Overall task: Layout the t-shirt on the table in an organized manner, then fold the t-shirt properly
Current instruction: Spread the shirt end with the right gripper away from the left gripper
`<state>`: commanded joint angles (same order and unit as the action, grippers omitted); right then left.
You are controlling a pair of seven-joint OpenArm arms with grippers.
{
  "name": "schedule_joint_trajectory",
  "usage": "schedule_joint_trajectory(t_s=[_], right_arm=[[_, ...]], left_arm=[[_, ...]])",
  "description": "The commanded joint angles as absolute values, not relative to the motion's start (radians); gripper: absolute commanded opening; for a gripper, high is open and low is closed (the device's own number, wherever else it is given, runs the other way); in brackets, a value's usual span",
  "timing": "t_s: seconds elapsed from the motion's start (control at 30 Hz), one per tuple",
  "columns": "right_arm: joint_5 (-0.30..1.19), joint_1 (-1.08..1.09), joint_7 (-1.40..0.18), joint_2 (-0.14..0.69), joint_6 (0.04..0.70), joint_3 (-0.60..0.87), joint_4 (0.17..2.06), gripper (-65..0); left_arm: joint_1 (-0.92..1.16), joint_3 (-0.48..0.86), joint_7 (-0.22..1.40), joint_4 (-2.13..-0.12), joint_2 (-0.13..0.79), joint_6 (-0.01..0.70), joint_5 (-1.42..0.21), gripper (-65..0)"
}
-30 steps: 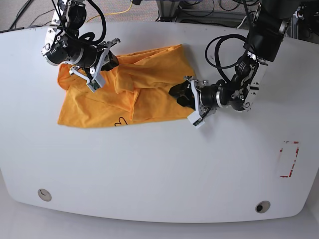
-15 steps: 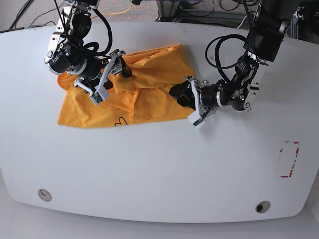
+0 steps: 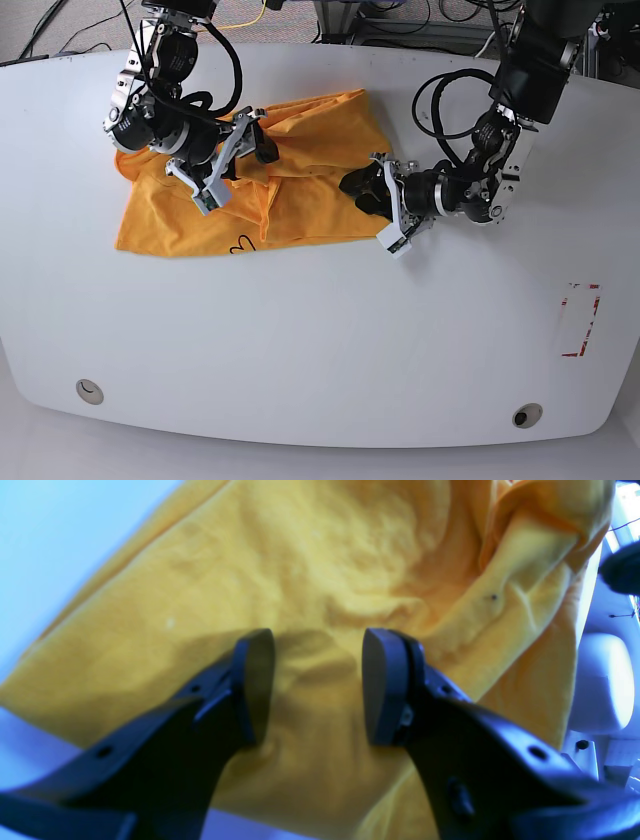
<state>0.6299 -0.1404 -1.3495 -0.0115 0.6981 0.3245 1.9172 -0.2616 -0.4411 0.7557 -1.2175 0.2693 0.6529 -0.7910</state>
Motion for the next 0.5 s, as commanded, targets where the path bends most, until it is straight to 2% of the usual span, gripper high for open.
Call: schedule_joint_trajectory(t_s=[0.13, 0.2, 0.5], right_arm=[[0.631, -0.14, -1.348, -0.01, 0.698, 0.325, 1.911, -56.9], [0.633, -0.14, -1.348, -0.01, 0.698, 0.325, 1.911, -60.2], [0.731, -0.197, -1.351, 0.033, 0.698, 0.329, 1.96, -61.4]], left_arm=[[-0.262, -0.441, 0.756, -1.218, 0.269, 0.653, -0.791, -38.1], [-0.262, -0.441, 0.756, -1.218, 0.269, 0.653, -0.791, -38.1], [-0.263, -0.441, 0.756, -1.218, 0.269, 0.653, -0.791, -38.1]])
